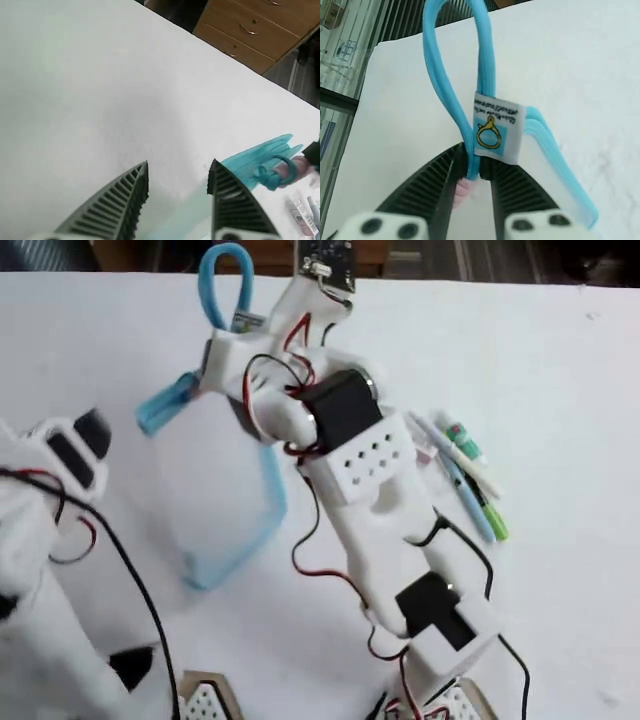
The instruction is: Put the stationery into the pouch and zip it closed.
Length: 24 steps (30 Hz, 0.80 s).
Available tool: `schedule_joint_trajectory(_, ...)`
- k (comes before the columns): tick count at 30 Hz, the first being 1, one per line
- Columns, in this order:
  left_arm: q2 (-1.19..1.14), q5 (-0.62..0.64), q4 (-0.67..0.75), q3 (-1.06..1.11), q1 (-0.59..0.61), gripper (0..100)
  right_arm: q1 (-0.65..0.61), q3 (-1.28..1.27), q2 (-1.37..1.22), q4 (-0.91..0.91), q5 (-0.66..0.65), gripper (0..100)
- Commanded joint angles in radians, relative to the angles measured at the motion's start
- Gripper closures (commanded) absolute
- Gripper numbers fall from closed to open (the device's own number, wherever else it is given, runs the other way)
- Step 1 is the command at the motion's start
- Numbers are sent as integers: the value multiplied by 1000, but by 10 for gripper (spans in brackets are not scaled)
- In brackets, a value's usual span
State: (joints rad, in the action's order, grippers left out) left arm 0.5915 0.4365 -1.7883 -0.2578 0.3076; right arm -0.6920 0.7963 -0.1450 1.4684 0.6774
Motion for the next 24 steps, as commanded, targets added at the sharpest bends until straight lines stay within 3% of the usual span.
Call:
schedule_joint_trajectory(1,-120,34,3,-86,-41,786,-8,-2,-12,-4,-8,981)
schedule_joint_trajectory(12,-228,41,0,-166,-87,819,-5,0,-67,-4,-5,981)
schedule_joint_trajectory(24,-229,41,83,32,-74,819,-7,3,-59,4,-5,981)
